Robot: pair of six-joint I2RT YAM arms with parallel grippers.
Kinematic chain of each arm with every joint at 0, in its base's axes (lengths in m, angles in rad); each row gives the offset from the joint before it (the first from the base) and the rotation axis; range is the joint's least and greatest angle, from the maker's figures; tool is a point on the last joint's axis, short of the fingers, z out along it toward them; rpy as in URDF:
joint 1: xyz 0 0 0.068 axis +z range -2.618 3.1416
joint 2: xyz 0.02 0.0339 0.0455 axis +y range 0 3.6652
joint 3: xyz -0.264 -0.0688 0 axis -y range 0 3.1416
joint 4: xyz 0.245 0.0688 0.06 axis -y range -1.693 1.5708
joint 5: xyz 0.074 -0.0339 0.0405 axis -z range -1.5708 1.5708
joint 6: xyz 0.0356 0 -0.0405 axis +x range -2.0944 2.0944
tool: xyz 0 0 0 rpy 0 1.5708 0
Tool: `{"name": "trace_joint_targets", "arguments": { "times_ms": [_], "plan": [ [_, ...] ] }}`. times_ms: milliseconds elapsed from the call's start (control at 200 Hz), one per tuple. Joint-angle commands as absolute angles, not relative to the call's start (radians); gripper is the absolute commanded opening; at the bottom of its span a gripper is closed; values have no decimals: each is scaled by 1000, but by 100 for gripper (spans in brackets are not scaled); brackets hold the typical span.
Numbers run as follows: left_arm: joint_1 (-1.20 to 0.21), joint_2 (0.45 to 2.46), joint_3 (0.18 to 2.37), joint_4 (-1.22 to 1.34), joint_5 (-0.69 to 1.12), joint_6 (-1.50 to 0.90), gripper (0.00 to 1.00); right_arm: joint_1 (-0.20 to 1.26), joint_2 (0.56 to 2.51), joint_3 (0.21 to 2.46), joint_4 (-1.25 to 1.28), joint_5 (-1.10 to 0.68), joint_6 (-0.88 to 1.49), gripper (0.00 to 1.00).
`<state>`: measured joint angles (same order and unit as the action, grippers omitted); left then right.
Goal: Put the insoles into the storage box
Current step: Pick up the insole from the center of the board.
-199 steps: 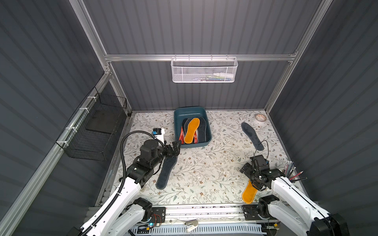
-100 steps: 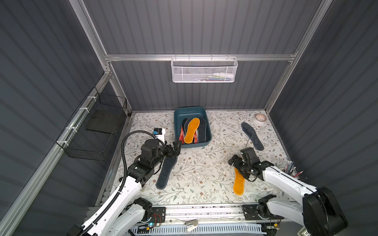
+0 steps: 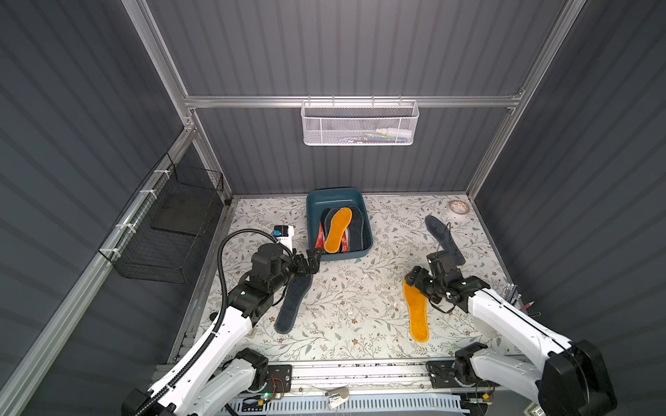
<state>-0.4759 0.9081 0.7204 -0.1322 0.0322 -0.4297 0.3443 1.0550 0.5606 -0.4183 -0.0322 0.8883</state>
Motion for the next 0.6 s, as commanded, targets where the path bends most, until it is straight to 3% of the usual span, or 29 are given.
{"name": "trace_joint_targets", "arguments": {
  "times_ms": [0, 595],
  "plan": [
    [-468, 917, 744, -105, 59, -433, 100, 333, 1010, 489, -527, -33, 884, 72],
    [-468, 910, 739, -93, 70, -445, 100, 333, 1112, 408, -421, -97, 924, 48]
  ]
}}
